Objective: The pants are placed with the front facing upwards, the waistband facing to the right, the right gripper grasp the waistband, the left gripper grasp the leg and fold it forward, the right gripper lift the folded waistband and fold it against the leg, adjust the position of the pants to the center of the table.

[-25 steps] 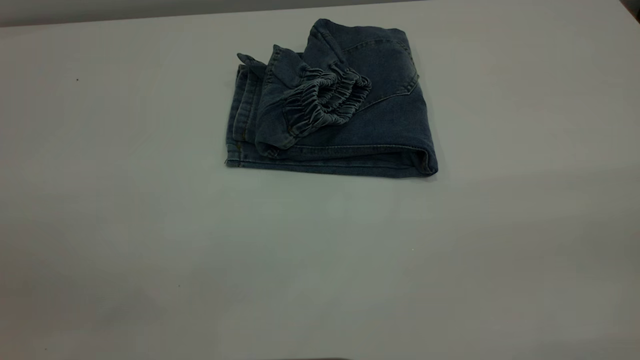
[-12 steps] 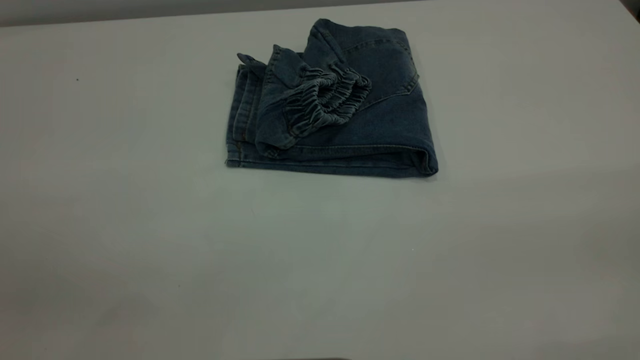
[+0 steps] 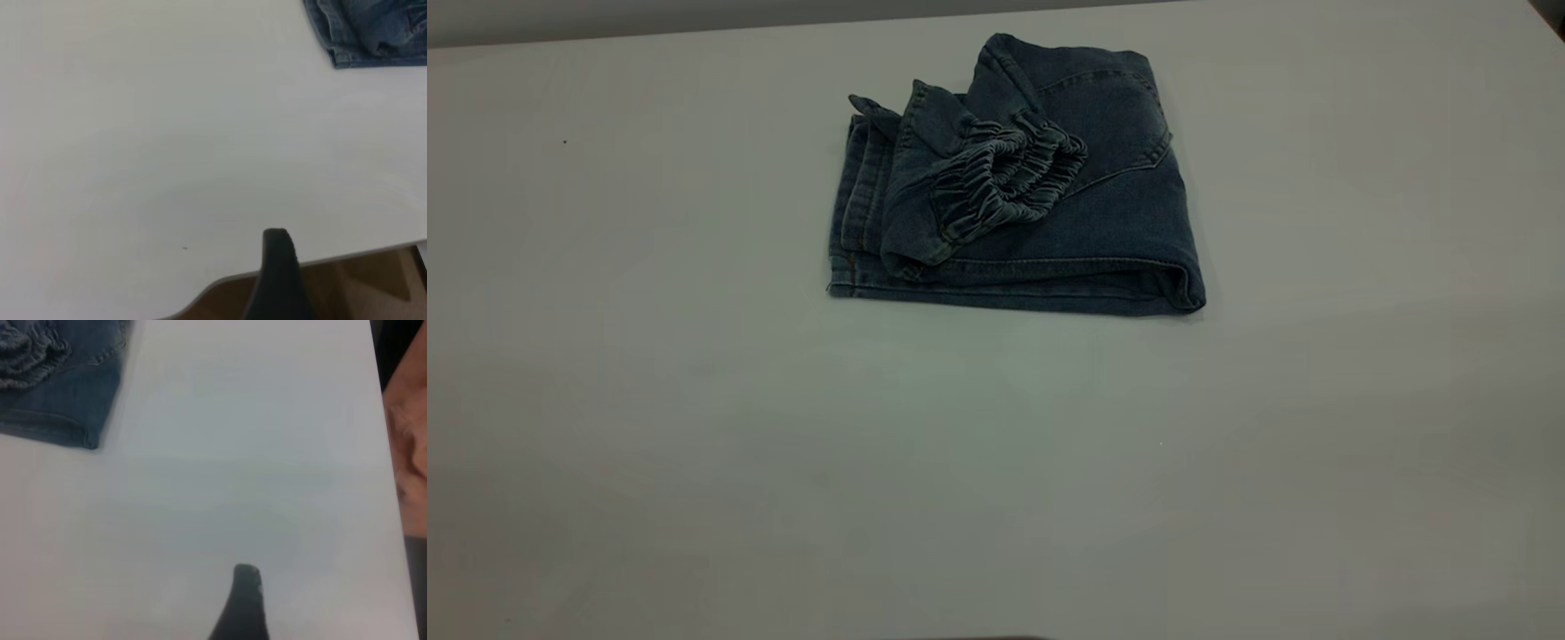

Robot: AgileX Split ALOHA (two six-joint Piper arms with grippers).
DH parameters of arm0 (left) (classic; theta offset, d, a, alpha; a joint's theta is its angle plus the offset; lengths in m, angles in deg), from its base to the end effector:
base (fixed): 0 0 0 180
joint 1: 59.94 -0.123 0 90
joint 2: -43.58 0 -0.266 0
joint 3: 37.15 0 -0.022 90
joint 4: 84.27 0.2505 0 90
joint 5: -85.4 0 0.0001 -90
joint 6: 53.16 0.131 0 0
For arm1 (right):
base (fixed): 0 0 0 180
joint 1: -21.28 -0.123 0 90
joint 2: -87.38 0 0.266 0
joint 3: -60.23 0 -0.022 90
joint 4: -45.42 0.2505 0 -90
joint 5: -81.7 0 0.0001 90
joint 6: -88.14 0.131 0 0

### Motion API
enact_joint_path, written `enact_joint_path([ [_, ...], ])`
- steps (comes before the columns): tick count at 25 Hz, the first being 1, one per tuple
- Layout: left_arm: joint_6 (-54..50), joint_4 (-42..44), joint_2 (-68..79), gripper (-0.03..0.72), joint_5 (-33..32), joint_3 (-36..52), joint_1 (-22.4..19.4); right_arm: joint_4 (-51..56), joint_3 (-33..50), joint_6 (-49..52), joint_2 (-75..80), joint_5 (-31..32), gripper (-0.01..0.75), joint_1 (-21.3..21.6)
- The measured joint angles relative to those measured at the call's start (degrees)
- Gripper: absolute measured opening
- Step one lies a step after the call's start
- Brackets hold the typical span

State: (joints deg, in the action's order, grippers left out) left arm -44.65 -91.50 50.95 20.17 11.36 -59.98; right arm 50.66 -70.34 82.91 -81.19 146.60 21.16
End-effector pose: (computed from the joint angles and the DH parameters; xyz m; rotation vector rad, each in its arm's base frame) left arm 0.0428 -0.0149 0.2489 0.1681 2.1007 -0.0633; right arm 0.0533 0.0109 0.2407 -0.1062 2.1890 0.0625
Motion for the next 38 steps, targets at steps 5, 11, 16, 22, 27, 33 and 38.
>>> enact_joint_path([
  [5, 0.0, -0.1, 0.0, 0.482, -0.1, 0.0, 0.0, 0.0, 0.0, 0.0, -3.5, 0.0, 0.566, 0.2],
  [11, 0.0, -0.1, 0.0, 0.482, -0.1, 0.0, 0.0, 0.0, 0.0, 0.0, -3.6, 0.0, 0.566, 1.8],
  [16, 0.0, -0.1, 0.0, 0.482, -0.1, 0.0, 0.0, 0.0, 0.0, -0.1, -3.6, 0.0, 0.566, 1.9],
  [22, 0.0, -0.1, 0.0, 0.482, -0.1, 0.0, 0.0, 0.0, 0.0, -0.1, -3.6, 0.0, 0.566, 1.9],
  [27, 0.0, -0.1, 0.0, 0.482, -0.1, 0.0, 0.0, -0.1, 0.0, -0.1, -3.6, 0.0, 0.566, 2.0],
  [33, 0.0, -0.1, 0.0, 0.482, -0.1, 0.0, 0.0, -2.3, 0.0, 3.8, -3.6, 0.0, 0.566, 2.0],
  [38, 0.0, -0.1, 0.0, 0.482, -0.1, 0.0, 0.0, -3.8, 0.0, 6.4, -3.6, 0.0, 0.566, 2.0],
])
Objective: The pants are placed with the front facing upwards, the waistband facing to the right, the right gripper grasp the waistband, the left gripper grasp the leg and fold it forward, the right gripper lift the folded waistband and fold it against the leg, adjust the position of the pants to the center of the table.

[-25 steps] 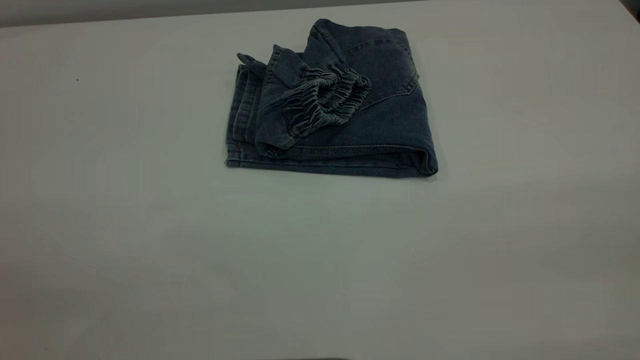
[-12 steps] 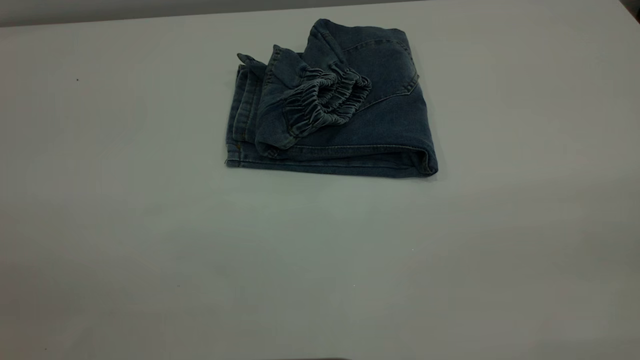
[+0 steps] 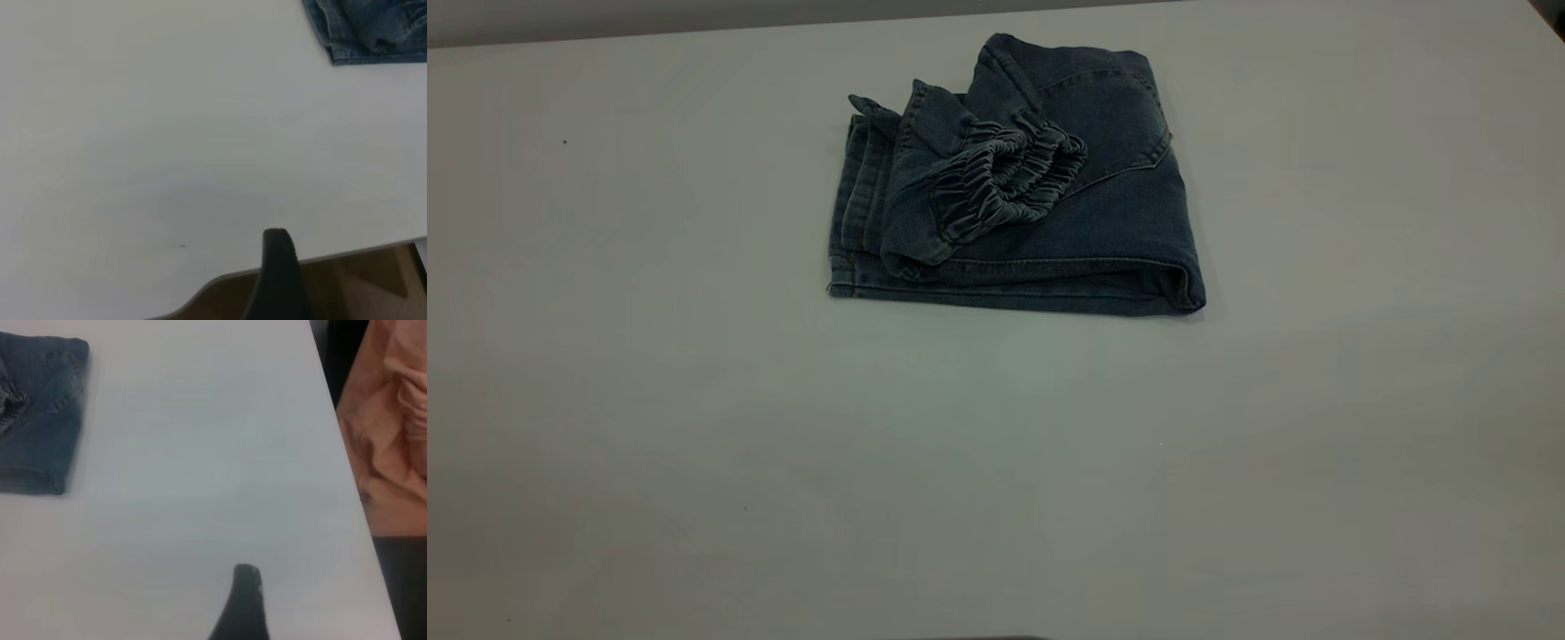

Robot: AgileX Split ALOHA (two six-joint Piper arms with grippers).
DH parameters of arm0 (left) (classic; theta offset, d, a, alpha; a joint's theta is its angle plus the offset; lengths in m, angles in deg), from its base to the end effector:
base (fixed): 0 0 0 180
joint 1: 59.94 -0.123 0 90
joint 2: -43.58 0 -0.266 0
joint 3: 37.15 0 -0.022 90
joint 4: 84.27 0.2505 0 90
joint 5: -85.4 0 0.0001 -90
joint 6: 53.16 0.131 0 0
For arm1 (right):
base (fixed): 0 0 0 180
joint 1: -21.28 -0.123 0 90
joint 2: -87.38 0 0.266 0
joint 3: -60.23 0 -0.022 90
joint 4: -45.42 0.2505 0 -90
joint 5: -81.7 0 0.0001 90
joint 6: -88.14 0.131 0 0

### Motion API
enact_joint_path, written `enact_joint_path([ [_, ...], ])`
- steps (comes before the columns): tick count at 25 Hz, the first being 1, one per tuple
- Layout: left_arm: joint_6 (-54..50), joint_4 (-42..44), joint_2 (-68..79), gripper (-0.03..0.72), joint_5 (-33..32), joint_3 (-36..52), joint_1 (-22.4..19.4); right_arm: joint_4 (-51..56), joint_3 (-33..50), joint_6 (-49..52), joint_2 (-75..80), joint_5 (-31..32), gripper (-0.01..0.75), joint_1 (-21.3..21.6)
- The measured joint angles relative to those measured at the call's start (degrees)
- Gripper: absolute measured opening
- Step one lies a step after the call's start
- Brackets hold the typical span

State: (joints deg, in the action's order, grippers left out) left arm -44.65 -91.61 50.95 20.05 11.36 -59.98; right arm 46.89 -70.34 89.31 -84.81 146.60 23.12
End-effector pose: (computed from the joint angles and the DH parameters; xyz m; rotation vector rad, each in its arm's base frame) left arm 0.0427 -0.0152 0.2486 0.1685 2.1026 -0.0658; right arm 0.0461 0.0016 0.2435 0.0539 2.1309 0.0243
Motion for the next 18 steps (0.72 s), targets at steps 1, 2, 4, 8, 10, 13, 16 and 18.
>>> enact_joint_path([
  [1, 0.0, 0.0, 0.0, 0.482, 0.0, 0.0, 0.0, 0.0, 0.0, 0.1, 0.0, 0.0, 0.566, 0.0],
  [2, 0.0, 0.0, 0.0, 0.482, 0.0, 0.0, 0.0, 0.0, 0.0, 0.4, 0.0, 0.0, 0.566, 0.0],
  [4, 0.0, 0.0, 0.0, 0.482, 0.0, 0.0, 0.0, 0.0, 0.0, 0.4, 0.0, 0.0, 0.566, 0.0],
  [8, 0.0, 0.0, 0.0, 0.482, 0.0, 0.0, 0.0, 0.0, 0.0, 0.4, 0.0, 0.0, 0.566, 0.0],
  [10, 0.0, 0.0, 0.0, 0.482, 0.0, 0.0, 0.0, 0.0, 0.0, 0.4, 0.0, 0.0, 0.566, 0.0],
  [13, 0.0, 0.0, 0.0, 0.482, 0.0, 0.0, 0.0, 0.0, 0.0, 0.5, 0.0, 0.0, 0.566, 0.0],
  [16, 0.0, 0.0, 0.0, 0.482, 0.0, 0.0, 0.0, 0.0, 0.0, 0.5, 0.0, 0.0, 0.566, 0.0],
  [18, 0.0, 0.0, 0.0, 0.482, 0.0, 0.0, 0.0, 0.0, 0.0, 0.5, 0.0, 0.0, 0.566, 0.0],
])
